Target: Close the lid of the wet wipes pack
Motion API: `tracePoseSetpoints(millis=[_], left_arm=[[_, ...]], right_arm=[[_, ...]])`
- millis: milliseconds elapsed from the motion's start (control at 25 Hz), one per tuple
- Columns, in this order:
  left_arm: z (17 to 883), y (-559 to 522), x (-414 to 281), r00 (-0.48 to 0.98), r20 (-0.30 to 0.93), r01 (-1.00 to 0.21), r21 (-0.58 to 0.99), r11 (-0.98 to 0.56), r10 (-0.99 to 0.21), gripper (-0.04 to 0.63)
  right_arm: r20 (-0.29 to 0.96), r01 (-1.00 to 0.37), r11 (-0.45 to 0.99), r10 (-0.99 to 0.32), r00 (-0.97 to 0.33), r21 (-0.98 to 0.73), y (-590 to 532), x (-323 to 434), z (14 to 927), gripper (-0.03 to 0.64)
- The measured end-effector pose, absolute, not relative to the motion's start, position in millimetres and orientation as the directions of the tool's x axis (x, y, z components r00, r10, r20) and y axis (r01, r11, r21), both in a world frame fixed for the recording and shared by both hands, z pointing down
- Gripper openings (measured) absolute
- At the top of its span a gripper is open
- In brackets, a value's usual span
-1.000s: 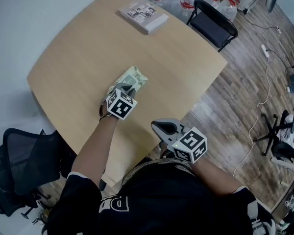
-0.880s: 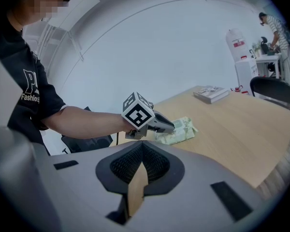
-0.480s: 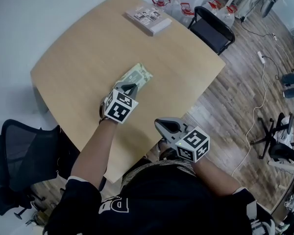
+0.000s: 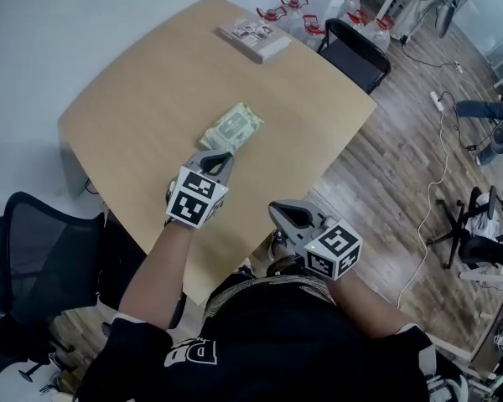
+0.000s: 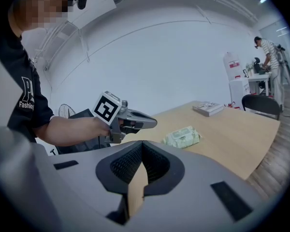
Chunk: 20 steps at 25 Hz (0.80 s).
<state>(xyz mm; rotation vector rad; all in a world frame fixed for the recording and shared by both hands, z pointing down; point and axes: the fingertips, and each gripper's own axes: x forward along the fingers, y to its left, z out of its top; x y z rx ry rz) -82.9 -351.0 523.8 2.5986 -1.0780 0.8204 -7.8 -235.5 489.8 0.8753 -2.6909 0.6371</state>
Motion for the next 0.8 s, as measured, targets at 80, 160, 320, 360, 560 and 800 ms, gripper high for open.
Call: tracePoseSetpoints(millis=[80,160,320,360,560,800], left_arm=[[516.0,-335.9,-86.4,0.594,0.544,-0.709,0.006,-0.706,-0.592,0.018],[507.3,-319.5,-89.5,0.612,0.523,-0.710,0.030,-0.704,-0.594,0.018],[487.3,-286.3,-95.4,0.643,0.476,-0.705,0.065,-0.706,-0.599,0.018],[482.6,-278.2,-96.7,0.650,0.463,-0.706,0.077,-0.704,-0.602,0.018],[464.3,-239.9,-105.9,0.668,0.403,-0.724,0.157,-0.672,-0.626,0.018],[456.2,-197.8,-102.9,0.668,0.380,-0.734,0.198,-0.649,-0.640,0.018]], right_arm=[[0.346,-0.618,0.717,-0.519,-0.782,-0.322,-229.0,-7.8,487.2,0.005],[0.339,-0.629,0.712,-0.535,-0.774,-0.313,-222.7,-9.4,484.0,0.005],[0.328,-0.643,0.706,-0.557,-0.763,-0.297,-210.9,-16.6,476.8,0.005],[0.328,-0.646,0.705,-0.561,-0.760,-0.292,-207.9,-18.0,475.1,0.005],[0.325,-0.651,0.709,-0.569,-0.756,-0.272,-191.4,-22.8,466.0,0.005],[0.292,-0.634,0.724,-0.566,-0.771,-0.272,-185.7,-19.4,454.6,0.005]])
